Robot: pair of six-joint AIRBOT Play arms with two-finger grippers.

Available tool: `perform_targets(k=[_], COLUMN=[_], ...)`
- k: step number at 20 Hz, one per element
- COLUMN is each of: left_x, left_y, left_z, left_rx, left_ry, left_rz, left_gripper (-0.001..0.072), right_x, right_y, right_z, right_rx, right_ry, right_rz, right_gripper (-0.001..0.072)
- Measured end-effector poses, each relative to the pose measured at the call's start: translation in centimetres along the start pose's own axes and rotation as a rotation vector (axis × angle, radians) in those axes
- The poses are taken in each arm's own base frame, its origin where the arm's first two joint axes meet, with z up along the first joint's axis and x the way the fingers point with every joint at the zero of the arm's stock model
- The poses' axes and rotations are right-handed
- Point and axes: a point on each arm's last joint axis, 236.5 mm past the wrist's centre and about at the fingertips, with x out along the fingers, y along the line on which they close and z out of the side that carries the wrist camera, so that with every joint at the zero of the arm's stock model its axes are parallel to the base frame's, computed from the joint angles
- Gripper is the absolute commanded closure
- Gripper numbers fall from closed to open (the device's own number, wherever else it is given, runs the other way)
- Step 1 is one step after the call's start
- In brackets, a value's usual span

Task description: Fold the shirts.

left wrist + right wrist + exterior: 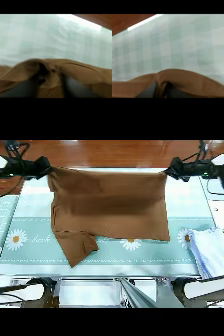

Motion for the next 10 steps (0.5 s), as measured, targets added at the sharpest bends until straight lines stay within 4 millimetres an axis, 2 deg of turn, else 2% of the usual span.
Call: perform_targets(k=[2,4,6,7,8,10], left_x=[1.6,1.7,0.4,-0.7,-1.9,-4.6], left_y=[0.5,2.0,5.1,7.1,9.1,12.7], left_z=[-1.0,-1.7,-2.7,-3.3,-4.1,-6.8], left_rx=[-0.058,-0.081,-0.107,-0.132,-0.156,-0.198], left_ry=[0.045,0.105,0.193,0.240,0.285,0.389], left_rz=[-0.012,-0.004,0.044,0.077,0.112,0.169], left_gripper=[0.0000,0.0003,0.0004,0.0004,0.0003,0.0003], right_x=[1.5,1.0,-1.3,-3.3,-5.2,-9.4], right_y=[-0.8,-1.9,-4.1,-5.6,-7.2,-10.9], right_z=[0.0,0.2,0.3,0.4,-0.1,-2.3], right_rx=[0.073,0.115,0.157,0.181,0.192,0.189], right_ry=[0.018,0.038,0.073,0.086,0.115,0.194], right_rz=[0.024,0.036,0.024,0.003,-0.028,-0.149], right_gripper=[0.0086,0.0087,0.0088,0.0087,0.0087,0.0088])
